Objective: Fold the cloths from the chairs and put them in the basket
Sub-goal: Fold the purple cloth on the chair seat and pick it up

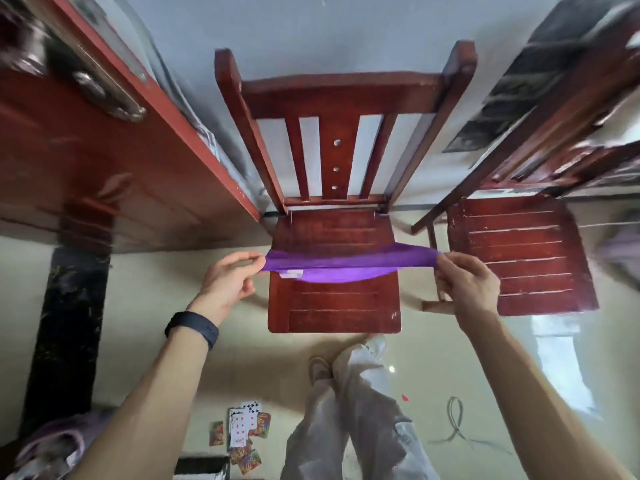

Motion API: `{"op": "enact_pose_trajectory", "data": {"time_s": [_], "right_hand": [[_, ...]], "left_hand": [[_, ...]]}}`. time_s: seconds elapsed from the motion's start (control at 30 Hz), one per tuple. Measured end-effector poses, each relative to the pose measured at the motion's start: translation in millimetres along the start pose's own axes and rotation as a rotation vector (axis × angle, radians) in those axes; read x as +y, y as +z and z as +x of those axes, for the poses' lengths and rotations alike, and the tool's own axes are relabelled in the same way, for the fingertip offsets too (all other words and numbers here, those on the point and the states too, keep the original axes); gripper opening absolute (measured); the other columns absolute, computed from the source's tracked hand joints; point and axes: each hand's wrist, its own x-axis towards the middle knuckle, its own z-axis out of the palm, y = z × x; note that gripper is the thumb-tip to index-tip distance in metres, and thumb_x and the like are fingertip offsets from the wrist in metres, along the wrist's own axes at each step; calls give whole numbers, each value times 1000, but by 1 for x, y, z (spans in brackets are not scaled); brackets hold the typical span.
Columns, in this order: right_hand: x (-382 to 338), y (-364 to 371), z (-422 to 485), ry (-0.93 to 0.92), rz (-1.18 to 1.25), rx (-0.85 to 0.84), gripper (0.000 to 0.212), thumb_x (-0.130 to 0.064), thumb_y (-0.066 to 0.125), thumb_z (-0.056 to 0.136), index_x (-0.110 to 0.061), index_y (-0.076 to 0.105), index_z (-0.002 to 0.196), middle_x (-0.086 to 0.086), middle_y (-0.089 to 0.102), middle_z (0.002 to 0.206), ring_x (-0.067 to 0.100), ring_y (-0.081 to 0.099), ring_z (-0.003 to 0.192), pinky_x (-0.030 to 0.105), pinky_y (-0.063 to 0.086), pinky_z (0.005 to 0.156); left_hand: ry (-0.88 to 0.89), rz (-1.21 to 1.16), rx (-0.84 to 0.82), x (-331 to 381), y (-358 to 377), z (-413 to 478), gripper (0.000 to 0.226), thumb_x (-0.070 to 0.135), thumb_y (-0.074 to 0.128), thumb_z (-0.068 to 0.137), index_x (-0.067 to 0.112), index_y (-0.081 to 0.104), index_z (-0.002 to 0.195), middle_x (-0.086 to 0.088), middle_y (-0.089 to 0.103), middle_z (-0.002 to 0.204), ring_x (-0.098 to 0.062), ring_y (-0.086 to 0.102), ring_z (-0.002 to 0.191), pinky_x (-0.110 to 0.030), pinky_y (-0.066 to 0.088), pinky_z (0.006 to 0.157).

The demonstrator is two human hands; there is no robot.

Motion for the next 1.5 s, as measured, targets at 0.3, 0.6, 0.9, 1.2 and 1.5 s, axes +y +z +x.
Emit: {"op": "enact_pose_trajectory", "data": {"time_s": [0.3, 0.6, 0.9, 1.2, 1.5], "right_hand": [[-61, -39, -82, -69, 26, -29, 24, -10, 76, 85, -4, 75, 109, 9, 73, 78, 14, 66, 64, 42, 60, 87], [-96, -68, -105, -1097, -913, 45, 11, -21, 77, 87, -21, 80, 97, 3, 69, 96, 23, 68, 78, 35, 56, 75], [-109, -66, -119, -1306, -1148, 18, 7, -20, 77, 88, -14, 78, 90, 3, 66, 85, 33, 68, 62, 40, 58, 51], [-96, -60, -96, -1049, -1345, -91, 23, -37, 62, 98, -21, 75, 108, 2, 64, 100, 38, 68, 84, 41, 53, 66], [-132, -26, -67, -900, -1312, -75, 23, -36, 61, 98, -21, 77, 105, 4, 65, 102, 35, 67, 91, 39, 53, 74]], "left_hand": [[229, 253, -62, 77, -9, -100, 22, 16, 77, 85, 10, 77, 105, 4, 72, 71, -4, 50, 52, -18, 44, 57], [831, 960, 163, 93, -43, -130, 9, 31, 75, 84, 26, 79, 91, 5, 75, 88, -15, 68, 84, -29, 51, 76], [1102, 1190, 283, 87, -54, -128, 14, 9, 71, 86, 15, 78, 96, -8, 72, 82, -33, 64, 81, -41, 55, 70], [1089, 1432, 290, 65, -40, -104, 8, 17, 70, 85, 22, 75, 83, 4, 73, 83, -26, 62, 88, -37, 45, 72], [1016, 1442, 309, 106, -19, -74, 16, 18, 61, 91, 23, 77, 90, -2, 74, 83, -28, 59, 89, -38, 45, 75]]}}
